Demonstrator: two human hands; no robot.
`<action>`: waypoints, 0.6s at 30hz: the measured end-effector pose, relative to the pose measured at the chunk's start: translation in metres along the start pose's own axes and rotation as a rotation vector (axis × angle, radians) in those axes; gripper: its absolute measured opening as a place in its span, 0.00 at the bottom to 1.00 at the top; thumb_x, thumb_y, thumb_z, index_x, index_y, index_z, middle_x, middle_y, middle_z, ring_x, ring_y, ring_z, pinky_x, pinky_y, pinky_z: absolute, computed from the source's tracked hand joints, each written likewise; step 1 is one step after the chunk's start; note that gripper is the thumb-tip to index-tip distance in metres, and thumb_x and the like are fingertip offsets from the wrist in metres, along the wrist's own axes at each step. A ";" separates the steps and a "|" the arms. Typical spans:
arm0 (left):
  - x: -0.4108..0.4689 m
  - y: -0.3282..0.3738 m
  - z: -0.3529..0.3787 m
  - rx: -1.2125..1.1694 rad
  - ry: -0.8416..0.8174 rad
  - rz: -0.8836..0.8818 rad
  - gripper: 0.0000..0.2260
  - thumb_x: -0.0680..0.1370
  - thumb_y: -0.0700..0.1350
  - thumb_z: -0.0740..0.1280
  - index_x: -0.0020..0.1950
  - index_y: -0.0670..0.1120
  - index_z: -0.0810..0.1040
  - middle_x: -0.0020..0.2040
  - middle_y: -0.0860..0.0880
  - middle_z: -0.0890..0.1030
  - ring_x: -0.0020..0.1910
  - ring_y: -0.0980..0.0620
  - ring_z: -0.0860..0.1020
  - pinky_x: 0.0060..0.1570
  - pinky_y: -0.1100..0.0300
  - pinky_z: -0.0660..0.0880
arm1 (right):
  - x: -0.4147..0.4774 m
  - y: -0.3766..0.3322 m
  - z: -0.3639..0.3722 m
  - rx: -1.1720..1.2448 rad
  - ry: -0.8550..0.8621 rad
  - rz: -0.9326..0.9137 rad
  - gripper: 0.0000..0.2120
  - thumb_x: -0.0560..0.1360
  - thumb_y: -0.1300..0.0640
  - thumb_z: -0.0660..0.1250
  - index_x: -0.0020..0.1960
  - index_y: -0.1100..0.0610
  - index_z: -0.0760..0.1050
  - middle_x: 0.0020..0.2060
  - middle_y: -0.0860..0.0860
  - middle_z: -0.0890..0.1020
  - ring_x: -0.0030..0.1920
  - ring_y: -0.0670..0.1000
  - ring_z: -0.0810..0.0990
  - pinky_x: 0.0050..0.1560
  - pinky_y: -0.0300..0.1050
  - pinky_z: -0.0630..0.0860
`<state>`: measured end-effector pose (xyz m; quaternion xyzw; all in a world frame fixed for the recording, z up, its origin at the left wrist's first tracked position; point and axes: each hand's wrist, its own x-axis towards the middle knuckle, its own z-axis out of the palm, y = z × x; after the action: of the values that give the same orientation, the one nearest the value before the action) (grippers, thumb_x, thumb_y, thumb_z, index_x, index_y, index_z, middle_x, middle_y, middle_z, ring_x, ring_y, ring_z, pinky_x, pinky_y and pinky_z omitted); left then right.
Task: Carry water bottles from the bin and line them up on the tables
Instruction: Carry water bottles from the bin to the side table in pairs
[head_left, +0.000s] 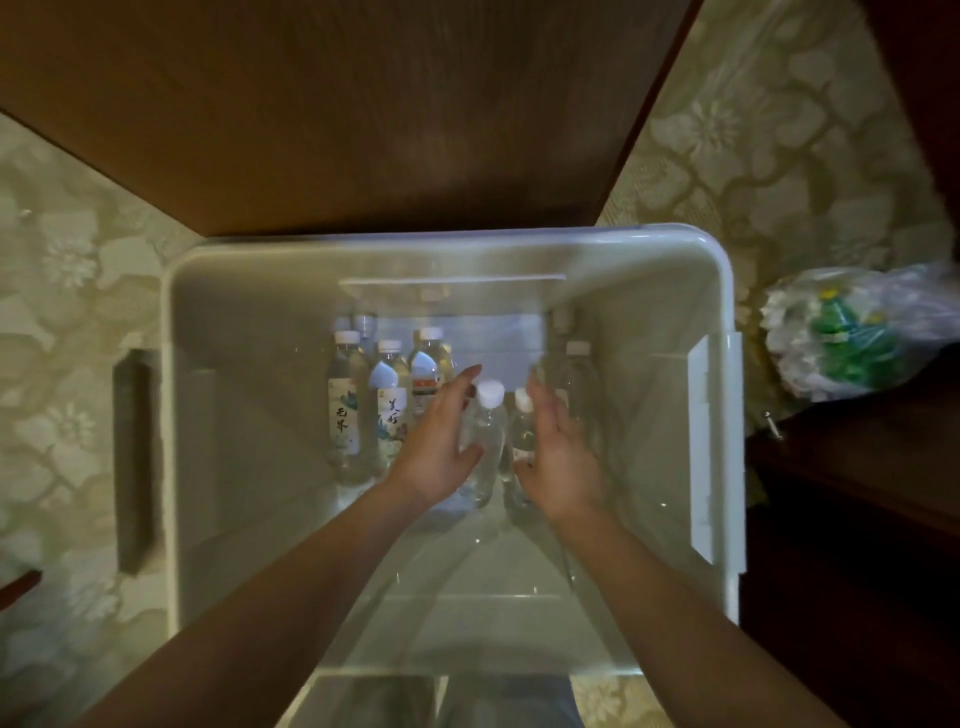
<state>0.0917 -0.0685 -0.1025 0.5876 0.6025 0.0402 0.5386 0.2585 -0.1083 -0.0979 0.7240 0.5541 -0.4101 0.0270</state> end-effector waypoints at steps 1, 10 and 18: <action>-0.003 -0.001 0.001 -0.011 -0.007 -0.021 0.39 0.72 0.36 0.73 0.77 0.54 0.59 0.65 0.54 0.68 0.63 0.56 0.72 0.66 0.59 0.70 | -0.003 0.000 0.001 0.028 0.009 0.026 0.47 0.71 0.59 0.72 0.80 0.46 0.48 0.76 0.46 0.63 0.70 0.54 0.69 0.54 0.48 0.75; -0.023 -0.010 0.011 -0.133 -0.063 -0.132 0.30 0.70 0.47 0.74 0.67 0.60 0.64 0.64 0.53 0.76 0.62 0.50 0.76 0.64 0.45 0.74 | -0.006 0.000 0.003 0.224 0.029 0.074 0.41 0.69 0.59 0.76 0.76 0.48 0.59 0.70 0.52 0.71 0.62 0.58 0.77 0.53 0.51 0.78; -0.038 -0.012 0.009 -0.255 -0.056 -0.134 0.30 0.67 0.57 0.71 0.66 0.65 0.63 0.62 0.53 0.79 0.60 0.51 0.79 0.62 0.44 0.75 | -0.007 -0.002 0.001 0.211 -0.006 0.030 0.40 0.70 0.62 0.75 0.75 0.48 0.59 0.70 0.53 0.70 0.64 0.58 0.76 0.58 0.51 0.76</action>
<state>0.0795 -0.1057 -0.0919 0.4739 0.6151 0.0641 0.6268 0.2566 -0.1131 -0.0936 0.7299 0.4967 -0.4678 -0.0417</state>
